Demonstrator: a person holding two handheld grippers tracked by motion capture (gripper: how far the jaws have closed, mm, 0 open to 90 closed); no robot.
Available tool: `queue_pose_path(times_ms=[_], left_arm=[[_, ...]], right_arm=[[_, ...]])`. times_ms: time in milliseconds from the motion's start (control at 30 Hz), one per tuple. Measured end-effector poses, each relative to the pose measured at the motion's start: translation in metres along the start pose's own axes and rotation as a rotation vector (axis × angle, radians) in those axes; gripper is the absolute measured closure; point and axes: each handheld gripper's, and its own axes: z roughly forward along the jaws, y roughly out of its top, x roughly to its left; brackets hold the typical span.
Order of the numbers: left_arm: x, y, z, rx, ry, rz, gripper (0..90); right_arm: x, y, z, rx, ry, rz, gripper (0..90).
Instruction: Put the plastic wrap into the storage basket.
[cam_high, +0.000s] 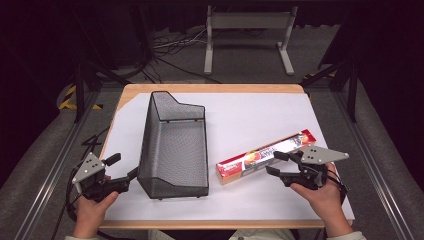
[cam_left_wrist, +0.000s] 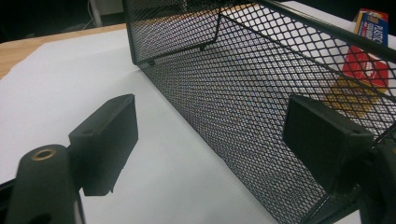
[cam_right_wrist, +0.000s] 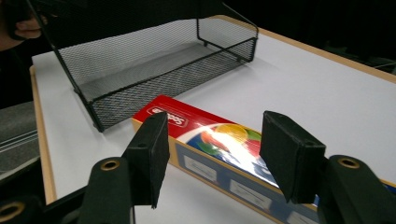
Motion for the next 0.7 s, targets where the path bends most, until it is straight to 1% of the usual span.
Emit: queue_pose_path(times_ms=[100, 167, 233, 267, 300, 333, 367, 400, 467, 500, 533, 567, 633, 667, 700], left_arm=[[-0.001, 0.001, -0.001, -0.003, 0.002, 0.005, 19.1], [-0.002, 0.002, -0.001, -0.005, 0.002, 0.009, 19.1], [-0.002, 0.002, 0.0, -0.005, 0.002, 0.009, 19.1], [-0.003, 0.002, 0.001, -0.008, 0.007, 0.008, 19.1], [-0.003, 0.002, 0.001, -0.008, 0.007, 0.008, 19.1], [-0.003, 0.002, 0.001, -0.006, 0.009, 0.012, 19.2], [-0.003, 0.001, 0.0, -0.006, 0.011, 0.013, 19.2], [-0.003, 0.001, 0.0, -0.008, 0.013, 0.013, 19.2], [-0.004, 0.002, -0.001, -0.016, 0.016, 0.011, 19.3], [-0.004, 0.002, -0.001, -0.014, 0.018, 0.012, 19.3], [-0.004, 0.002, -0.001, -0.014, 0.018, 0.013, 19.4], [-0.004, 0.002, -0.001, -0.014, 0.018, 0.013, 19.3], [-0.004, 0.002, 0.0, -0.014, 0.018, 0.014, 19.4], [-0.004, 0.002, 0.0, -0.014, 0.017, 0.018, 19.4], [-0.004, 0.002, 0.0, -0.014, 0.017, 0.018, 19.4]], right_arm=[[0.006, 0.003, 0.008, -0.001, 0.042, -0.013, 42.8], [0.01, 0.005, 0.012, -0.001, 0.061, -0.022, 43.8], [0.012, 0.006, 0.016, 0.002, 0.086, -0.026, 48.0], [0.013, 0.007, 0.019, 0.018, 0.102, -0.034, 53.1], [0.013, 0.007, 0.019, 0.018, 0.102, -0.034, 53.1], [0.015, 0.008, 0.024, 0.075, 0.124, -0.056, 62.4], [0.015, 0.008, 0.024, 0.075, 0.124, -0.056, 62.4], [0.016, 0.009, 0.026, 0.1, 0.126, -0.065, 65.5], [0.016, 0.01, 0.032, 0.127, 0.149, -0.066, 70.4], [0.016, 0.012, 0.039, 0.149, 0.17, -0.071, 73.7], [0.016, 0.012, 0.041, 0.157, 0.175, -0.075, 75.8], [0.016, 0.012, 0.041, 0.157, 0.175, -0.075, 75.8], [0.015, 0.013, 0.051, 0.176, 0.194, -0.087, 79.8], [0.015, 0.013, 0.057, 0.192, 0.21, -0.085, 84.3], [0.015, 0.013, 0.057, 0.192, 0.21, -0.085, 84.3]])
